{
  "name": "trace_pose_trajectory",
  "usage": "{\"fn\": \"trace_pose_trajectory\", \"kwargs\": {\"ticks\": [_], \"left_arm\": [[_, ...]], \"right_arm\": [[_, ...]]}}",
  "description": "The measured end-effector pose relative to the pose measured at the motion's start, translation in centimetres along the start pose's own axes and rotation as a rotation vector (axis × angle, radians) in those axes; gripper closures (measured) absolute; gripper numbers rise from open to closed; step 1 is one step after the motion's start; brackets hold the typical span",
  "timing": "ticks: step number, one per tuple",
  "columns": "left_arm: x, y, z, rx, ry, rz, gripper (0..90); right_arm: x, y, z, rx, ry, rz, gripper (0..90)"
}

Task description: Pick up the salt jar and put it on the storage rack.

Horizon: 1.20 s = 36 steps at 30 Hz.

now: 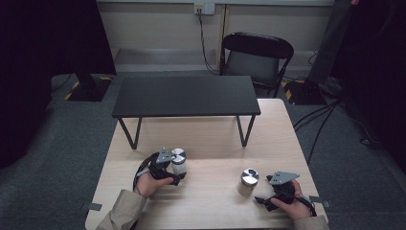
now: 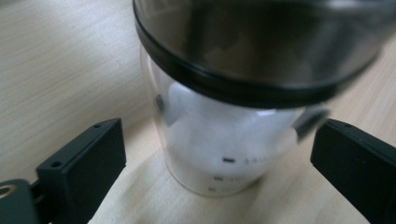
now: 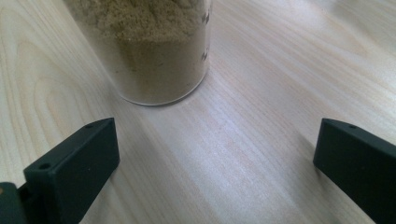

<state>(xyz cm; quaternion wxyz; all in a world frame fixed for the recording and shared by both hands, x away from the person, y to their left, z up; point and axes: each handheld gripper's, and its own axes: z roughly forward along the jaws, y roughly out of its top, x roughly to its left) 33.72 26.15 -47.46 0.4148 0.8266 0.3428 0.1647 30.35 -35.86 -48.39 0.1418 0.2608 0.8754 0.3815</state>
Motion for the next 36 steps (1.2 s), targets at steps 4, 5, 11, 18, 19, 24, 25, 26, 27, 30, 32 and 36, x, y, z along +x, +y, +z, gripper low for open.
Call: {"fn": "trace_pose_trajectory", "kwargs": {"ticks": [4, 5, 11, 18, 19, 24, 25, 26, 27, 30, 32, 36], "left_arm": [[0.11, -0.08, 0.55, -0.015, -0.006, -0.007, 8.9], [0.11, -0.03, 0.62, -0.014, -0.006, -0.005, 9.8], [0.19, -0.26, 0.63, -0.042, -0.008, -0.011, 22.4], [0.19, -0.18, 0.63, -0.051, -0.011, 0.005, 26.9], [0.18, -0.20, 0.63, -0.053, -0.012, 0.004, 27.9], [0.06, -0.16, 0.61, -0.051, -0.006, 0.018, 28.6], [0.02, -0.11, 0.58, -0.049, -0.005, 0.021, 28.9], [-0.22, -0.02, 0.51, -0.048, 0.005, 0.034, 29.2], [-0.22, -0.02, 0.51, -0.048, 0.005, 0.034, 29.4], [-0.43, 0.09, 0.43, -0.045, 0.012, 0.039, 29.7], [-0.42, 0.03, 0.42, -0.051, 0.006, 0.028, 29.8], [-0.34, 0.45, 0.22, -0.038, -0.012, 0.015, 29.9]], "right_arm": [[0.00, 0.00, 0.00, 0.000, 0.000, 0.000, 0.0], [0.00, 0.00, 0.00, 0.000, 0.000, 0.000, 0.0], [0.00, 0.00, 0.00, 0.000, 0.000, 0.000, 0.0], [0.00, 0.00, 0.00, 0.000, 0.000, 0.000, 0.0], [0.00, 0.00, 0.00, 0.000, 0.000, 0.000, 0.0], [0.00, 0.00, 0.00, 0.000, 0.000, 0.000, 0.0], [0.00, 0.00, 0.00, 0.000, 0.000, 0.000, 0.0], [0.00, 0.00, 0.00, 0.000, 0.000, 0.000, 0.0], [0.00, 0.00, 0.00, 0.000, 0.000, 0.000, 0.0], [0.00, 0.00, 0.00, 0.000, 0.000, 0.000, 0.0], [0.00, 0.00, 0.00, 0.000, 0.000, 0.000, 0.0], [0.00, 0.00, 0.00, 0.000, 0.000, 0.000, 0.0]]}}
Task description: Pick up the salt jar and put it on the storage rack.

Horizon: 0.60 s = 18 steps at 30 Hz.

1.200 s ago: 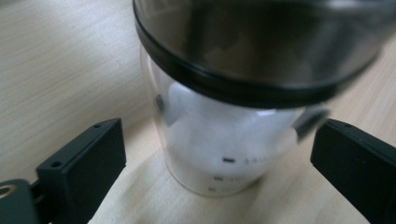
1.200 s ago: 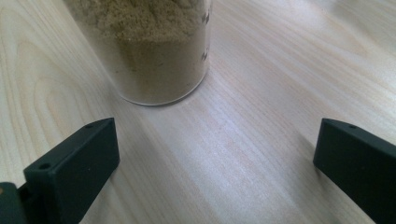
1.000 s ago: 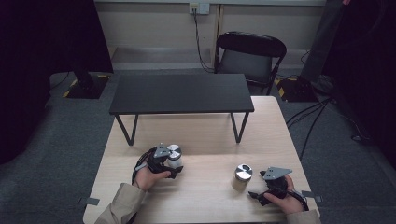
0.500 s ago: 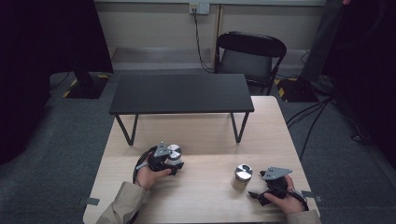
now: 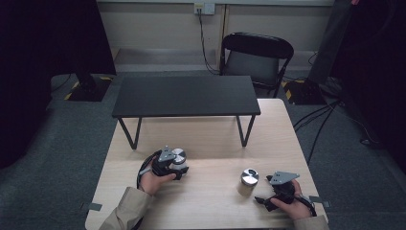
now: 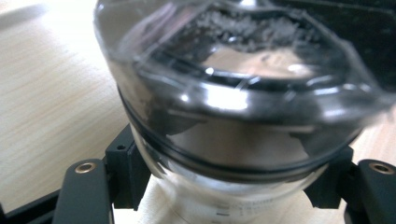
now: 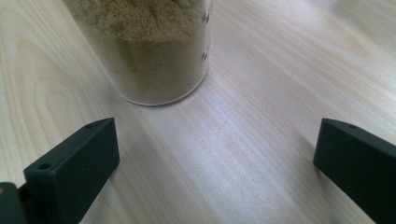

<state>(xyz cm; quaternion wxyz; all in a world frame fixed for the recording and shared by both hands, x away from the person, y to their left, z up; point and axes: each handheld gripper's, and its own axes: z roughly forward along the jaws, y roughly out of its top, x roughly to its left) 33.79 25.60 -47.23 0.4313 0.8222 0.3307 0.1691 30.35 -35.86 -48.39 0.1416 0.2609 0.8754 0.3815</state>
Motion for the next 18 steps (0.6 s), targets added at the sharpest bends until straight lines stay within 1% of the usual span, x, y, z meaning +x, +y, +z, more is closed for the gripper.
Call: {"fn": "trace_pose_trajectory", "kwargs": {"ticks": [2, 5, 8, 9, 11, 12, 15, 18], "left_arm": [[0.0, 0.3, -0.3, -0.001, -0.004, 0.004, 30.0], [0.0, 0.4, -0.5, -0.006, -0.004, 0.000, 30.0], [0.0, 0.8, -1.0, -0.009, -0.005, 0.007, 30.0], [0.0, 1.3, -1.4, -0.007, -0.004, 0.016, 30.0], [0.1, 1.8, -2.0, -0.017, -0.006, 0.011, 30.0], [0.1, 1.8, -2.0, -0.017, -0.006, 0.011, 30.0], [0.1, 2.4, -2.6, -0.018, 0.000, 0.020, 30.0], [0.3, 3.6, -3.7, -0.034, -0.006, 0.022, 30.0]], "right_arm": [[0.0, 0.0, 0.0, 0.000, 0.000, 0.000, 0.0], [0.0, 0.0, 0.0, 0.000, 0.000, 0.000, 0.0], [0.0, 0.0, 0.0, 0.000, 0.000, 0.000, 0.0], [0.0, 0.0, 0.0, 0.000, 0.000, 0.000, 0.0], [0.0, 0.0, 0.0, 0.000, 0.000, 0.000, 0.0], [0.0, 0.0, 0.0, 0.000, 0.000, 0.000, 0.0], [0.0, 0.0, 0.0, 0.000, 0.000, 0.000, 0.0], [0.0, 0.0, 0.0, 0.000, 0.000, 0.000, 0.0]]}}
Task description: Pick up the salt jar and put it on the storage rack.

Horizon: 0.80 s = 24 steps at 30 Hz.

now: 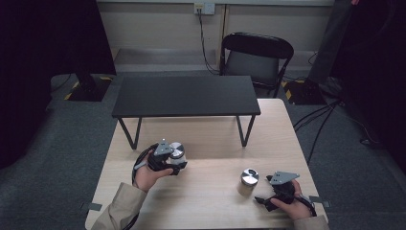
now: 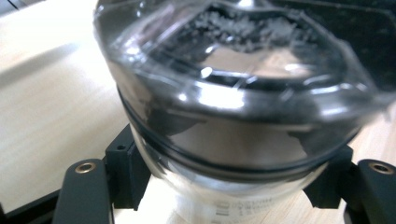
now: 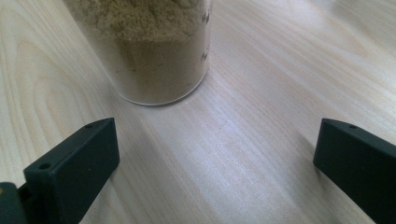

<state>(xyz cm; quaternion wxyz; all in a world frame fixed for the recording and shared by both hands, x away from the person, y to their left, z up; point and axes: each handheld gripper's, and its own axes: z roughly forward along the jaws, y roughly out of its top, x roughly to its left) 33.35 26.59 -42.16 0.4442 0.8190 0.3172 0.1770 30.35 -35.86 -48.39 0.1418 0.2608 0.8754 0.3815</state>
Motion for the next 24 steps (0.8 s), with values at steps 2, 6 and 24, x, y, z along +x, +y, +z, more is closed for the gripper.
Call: {"fn": "trace_pose_trajectory", "kwargs": {"ticks": [2, 6, 24], "left_arm": [[0.1, 0.6, -0.5, -0.003, 0.000, 0.008, 30.0], [0.6, 2.6, -1.9, -0.016, -0.003, 0.016, 30.0], [2.3, 10.7, -6.7, -0.016, 0.023, 0.066, 30.0]], "right_arm": [[0.0, 0.0, 0.0, 0.000, 0.000, 0.000, 0.0], [0.0, 0.0, 0.0, 0.000, 0.000, 0.000, 0.0], [0.0, 0.0, 0.0, 0.000, 0.000, 0.000, 0.0]]}}
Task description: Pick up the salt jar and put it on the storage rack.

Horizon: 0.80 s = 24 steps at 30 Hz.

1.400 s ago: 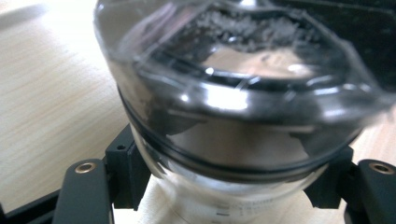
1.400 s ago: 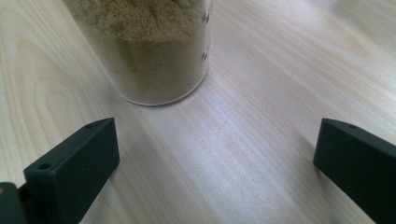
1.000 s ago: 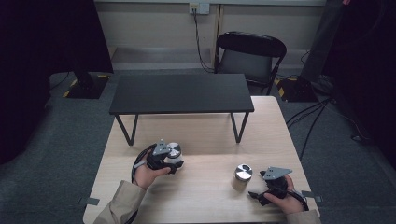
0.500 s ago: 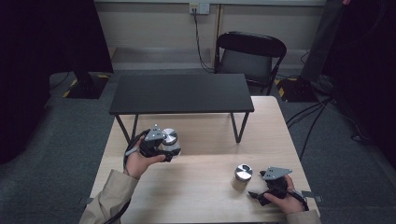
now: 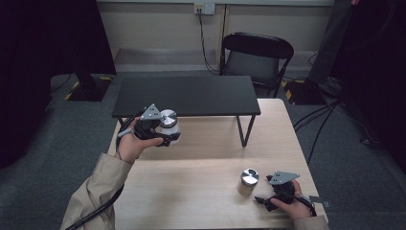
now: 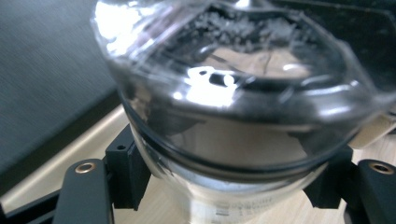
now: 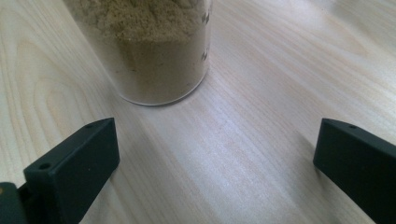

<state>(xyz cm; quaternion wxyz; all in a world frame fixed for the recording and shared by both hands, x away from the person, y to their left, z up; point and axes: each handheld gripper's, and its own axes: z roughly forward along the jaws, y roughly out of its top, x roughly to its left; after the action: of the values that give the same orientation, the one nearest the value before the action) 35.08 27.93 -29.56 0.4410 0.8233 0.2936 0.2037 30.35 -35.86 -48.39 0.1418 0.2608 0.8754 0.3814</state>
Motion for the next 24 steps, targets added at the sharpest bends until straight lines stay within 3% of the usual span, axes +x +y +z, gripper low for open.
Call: {"fn": "trace_pose_trajectory", "kwargs": {"ticks": [9, 16, 24], "left_arm": [[0.5, 2.4, -0.6, 0.014, 0.027, 0.004, 30.0], [1.3, 3.9, -0.6, 0.029, 0.044, -0.012, 30.0], [2.0, 5.3, -0.8, 0.040, 0.093, -0.044, 30.0]], "right_arm": [[0.0, 0.0, 0.0, 0.000, 0.000, 0.000, 0.0], [0.0, 0.0, 0.0, 0.000, 0.000, 0.000, 0.0], [0.0, 0.0, 0.0, 0.000, 0.000, 0.000, 0.0]]}}
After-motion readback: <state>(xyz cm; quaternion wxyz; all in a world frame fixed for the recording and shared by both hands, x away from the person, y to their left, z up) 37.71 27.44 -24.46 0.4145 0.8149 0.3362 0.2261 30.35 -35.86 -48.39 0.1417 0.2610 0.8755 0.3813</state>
